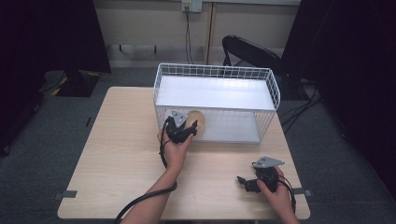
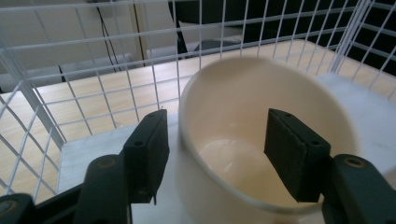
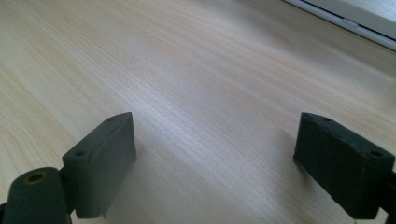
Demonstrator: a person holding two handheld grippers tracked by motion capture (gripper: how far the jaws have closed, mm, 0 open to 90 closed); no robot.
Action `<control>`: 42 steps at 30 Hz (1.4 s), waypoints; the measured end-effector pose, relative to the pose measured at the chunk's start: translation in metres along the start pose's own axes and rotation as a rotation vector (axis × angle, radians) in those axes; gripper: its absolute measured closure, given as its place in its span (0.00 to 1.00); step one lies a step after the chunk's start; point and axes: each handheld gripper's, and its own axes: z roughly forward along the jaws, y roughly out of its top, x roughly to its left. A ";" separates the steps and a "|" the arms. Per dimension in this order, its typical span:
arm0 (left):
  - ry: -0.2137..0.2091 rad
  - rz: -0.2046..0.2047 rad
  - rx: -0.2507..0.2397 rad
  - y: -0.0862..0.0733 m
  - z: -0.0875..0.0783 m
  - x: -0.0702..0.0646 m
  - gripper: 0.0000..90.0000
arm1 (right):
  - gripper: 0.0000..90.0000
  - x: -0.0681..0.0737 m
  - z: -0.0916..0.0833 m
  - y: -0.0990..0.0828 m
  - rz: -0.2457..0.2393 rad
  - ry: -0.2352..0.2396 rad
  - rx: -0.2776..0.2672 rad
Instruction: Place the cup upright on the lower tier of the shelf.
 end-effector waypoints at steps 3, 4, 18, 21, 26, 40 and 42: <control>-0.016 -0.015 -0.018 0.004 -0.001 0.000 0.40 | 0.13 0.000 0.000 0.000 0.001 -0.001 0.000; -0.014 -0.025 -0.026 0.005 -0.002 0.000 0.38 | 0.13 0.000 0.000 0.000 0.001 -0.001 0.000; -0.059 -0.017 0.001 0.010 -0.015 0.003 0.32 | 0.13 0.001 0.000 0.000 0.004 -0.004 0.001; -0.073 -0.025 0.013 0.011 -0.019 0.001 0.31 | 0.13 0.001 0.000 0.000 0.004 -0.004 0.001; -0.090 -0.017 0.049 0.012 -0.024 0.002 0.32 | 0.13 0.001 0.000 0.000 0.006 -0.006 0.001; -0.085 -0.020 0.097 -0.006 -0.019 0.001 0.40 | 0.13 0.001 0.000 0.000 0.007 -0.006 0.001; -0.076 -0.007 0.094 -0.006 -0.019 0.000 0.45 | 0.13 0.001 0.000 0.000 0.006 -0.006 0.001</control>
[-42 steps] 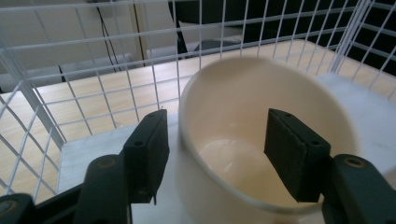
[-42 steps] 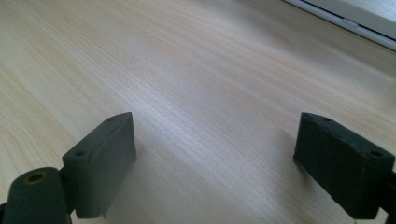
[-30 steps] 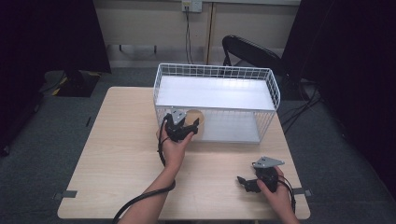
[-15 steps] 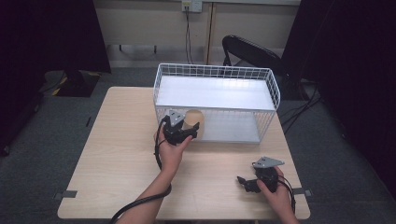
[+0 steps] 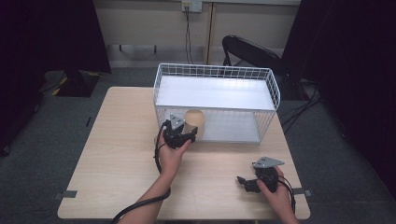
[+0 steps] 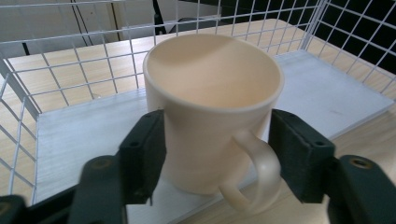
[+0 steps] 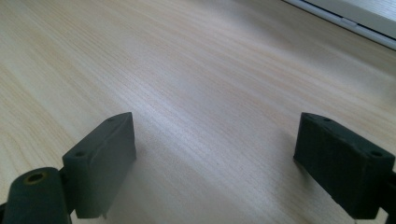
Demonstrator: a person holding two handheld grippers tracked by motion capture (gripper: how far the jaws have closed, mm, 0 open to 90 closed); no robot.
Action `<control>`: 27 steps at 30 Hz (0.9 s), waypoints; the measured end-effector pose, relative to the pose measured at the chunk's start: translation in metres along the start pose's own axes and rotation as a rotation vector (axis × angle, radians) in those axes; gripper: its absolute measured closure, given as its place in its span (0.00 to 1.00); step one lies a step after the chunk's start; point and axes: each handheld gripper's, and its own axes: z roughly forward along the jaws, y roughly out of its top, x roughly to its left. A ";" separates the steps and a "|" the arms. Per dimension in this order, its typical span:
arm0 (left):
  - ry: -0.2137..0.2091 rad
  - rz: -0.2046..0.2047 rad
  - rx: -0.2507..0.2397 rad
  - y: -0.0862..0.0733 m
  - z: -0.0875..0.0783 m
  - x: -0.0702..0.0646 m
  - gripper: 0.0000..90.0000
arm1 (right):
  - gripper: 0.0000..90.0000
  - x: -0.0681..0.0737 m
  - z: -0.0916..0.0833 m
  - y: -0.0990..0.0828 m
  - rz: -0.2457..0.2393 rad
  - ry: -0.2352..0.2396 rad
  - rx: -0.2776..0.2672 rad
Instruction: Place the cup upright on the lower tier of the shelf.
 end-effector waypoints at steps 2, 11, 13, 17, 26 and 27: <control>0.007 0.007 0.004 0.000 0.001 0.000 0.48 | 0.13 0.000 0.000 0.000 0.000 0.000 0.000; 0.027 0.005 0.039 -0.004 0.009 -0.001 0.65 | 0.13 0.000 0.000 0.000 0.000 0.000 0.000; 0.032 -0.005 0.038 -0.004 0.011 -0.002 0.70 | 0.13 0.000 0.000 0.000 0.000 0.000 0.000; 0.037 -0.003 0.049 -0.004 0.014 -0.002 0.72 | 0.13 0.000 0.000 0.000 0.000 0.000 0.000; 0.036 -0.007 0.058 -0.004 0.021 -0.002 0.74 | 0.13 0.000 0.000 0.000 0.000 0.001 0.000; 0.037 -0.014 0.049 -0.004 0.021 -0.003 0.74 | 0.13 0.000 0.000 0.000 0.000 0.000 -0.001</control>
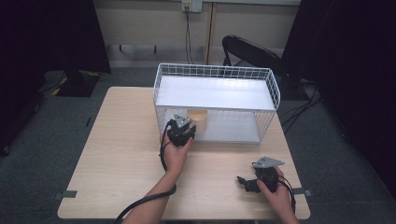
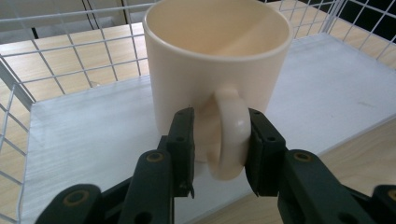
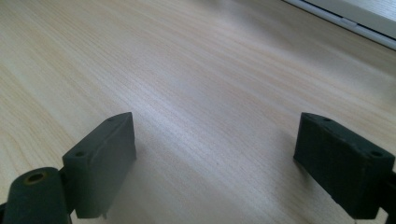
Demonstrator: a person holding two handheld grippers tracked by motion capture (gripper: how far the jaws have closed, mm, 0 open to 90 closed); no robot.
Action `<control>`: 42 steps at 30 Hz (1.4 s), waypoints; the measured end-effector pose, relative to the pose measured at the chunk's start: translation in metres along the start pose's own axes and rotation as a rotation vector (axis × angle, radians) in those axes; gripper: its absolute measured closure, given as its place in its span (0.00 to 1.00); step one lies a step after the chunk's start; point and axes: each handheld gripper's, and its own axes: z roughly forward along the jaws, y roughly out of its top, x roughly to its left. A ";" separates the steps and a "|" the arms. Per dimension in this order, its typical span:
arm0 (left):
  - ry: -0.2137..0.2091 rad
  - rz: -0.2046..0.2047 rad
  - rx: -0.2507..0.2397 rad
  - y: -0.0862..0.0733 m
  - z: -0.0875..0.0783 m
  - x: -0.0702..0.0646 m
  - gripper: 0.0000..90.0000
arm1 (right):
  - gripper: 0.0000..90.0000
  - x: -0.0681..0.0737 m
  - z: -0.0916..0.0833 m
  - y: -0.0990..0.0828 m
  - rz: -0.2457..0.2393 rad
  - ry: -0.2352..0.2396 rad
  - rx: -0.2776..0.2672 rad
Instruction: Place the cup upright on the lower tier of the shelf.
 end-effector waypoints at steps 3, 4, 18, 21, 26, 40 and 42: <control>-0.001 0.002 0.005 -0.002 -0.001 0.001 0.70 | 0.13 0.000 0.000 0.000 -0.001 -0.001 0.001; -0.002 -0.008 -0.004 -0.002 -0.001 0.002 0.68 | 0.13 0.000 0.000 0.000 0.000 0.000 0.000; -0.042 0.010 0.017 -0.002 -0.016 0.002 0.39 | 0.13 0.000 0.000 0.000 0.000 0.000 0.000; -0.057 0.027 0.022 -0.002 -0.020 0.001 0.34 | 0.13 0.000 0.000 0.000 0.000 0.000 0.000; -0.073 0.026 0.037 -0.001 -0.024 0.001 0.29 | 0.13 0.000 0.000 0.000 0.000 -0.001 0.001; -0.132 0.023 0.047 -0.004 -0.039 0.003 0.22 | 0.13 0.000 0.000 0.000 0.000 0.001 0.001; -0.145 0.017 0.052 -0.005 -0.041 0.004 0.21 | 0.13 0.000 0.000 0.000 0.000 0.001 0.000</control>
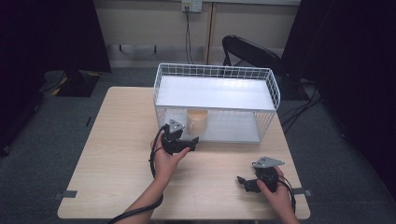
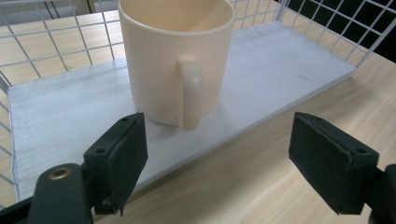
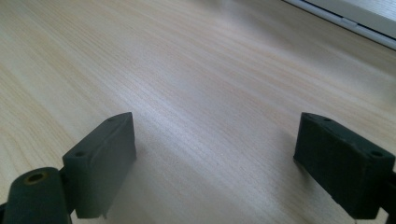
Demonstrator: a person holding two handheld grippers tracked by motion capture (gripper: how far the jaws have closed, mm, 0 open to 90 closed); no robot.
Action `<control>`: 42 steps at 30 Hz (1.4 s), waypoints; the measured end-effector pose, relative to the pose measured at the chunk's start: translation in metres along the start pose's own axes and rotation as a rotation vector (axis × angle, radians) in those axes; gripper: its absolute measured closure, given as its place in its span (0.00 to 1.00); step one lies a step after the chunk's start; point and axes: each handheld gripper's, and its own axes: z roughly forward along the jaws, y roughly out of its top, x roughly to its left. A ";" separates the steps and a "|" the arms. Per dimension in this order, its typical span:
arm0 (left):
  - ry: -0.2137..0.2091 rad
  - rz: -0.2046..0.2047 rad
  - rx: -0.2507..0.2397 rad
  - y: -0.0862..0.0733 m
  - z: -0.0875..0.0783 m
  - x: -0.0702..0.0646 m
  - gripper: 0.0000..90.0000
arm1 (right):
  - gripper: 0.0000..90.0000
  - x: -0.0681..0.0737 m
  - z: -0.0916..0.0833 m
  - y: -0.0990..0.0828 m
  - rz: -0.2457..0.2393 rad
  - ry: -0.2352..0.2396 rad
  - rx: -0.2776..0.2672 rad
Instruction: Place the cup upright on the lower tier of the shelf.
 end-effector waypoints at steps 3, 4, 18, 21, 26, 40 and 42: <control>-0.019 0.002 0.009 -0.001 -0.003 0.000 0.21 | 0.13 0.000 0.000 0.000 0.000 0.001 0.000; -0.025 -0.002 0.009 -0.002 -0.004 0.000 0.21 | 0.13 0.000 0.000 0.000 0.000 0.001 0.001; -0.117 0.014 0.078 -0.007 -0.012 0.001 0.19 | 0.13 0.000 0.000 0.000 0.000 0.001 0.001; -0.126 0.023 0.087 -0.008 -0.014 0.003 0.19 | 0.13 0.000 0.000 0.000 0.000 0.000 0.001; -0.143 0.031 0.099 -0.011 -0.018 0.007 0.18 | 0.13 0.000 0.000 0.000 0.000 0.000 0.001; -0.186 0.080 0.142 -0.024 -0.030 0.022 0.18 | 0.13 0.000 0.000 0.000 0.000 0.000 0.001; -0.199 0.093 0.150 -0.026 -0.031 0.024 0.18 | 0.13 0.000 0.000 0.000 0.000 0.000 0.000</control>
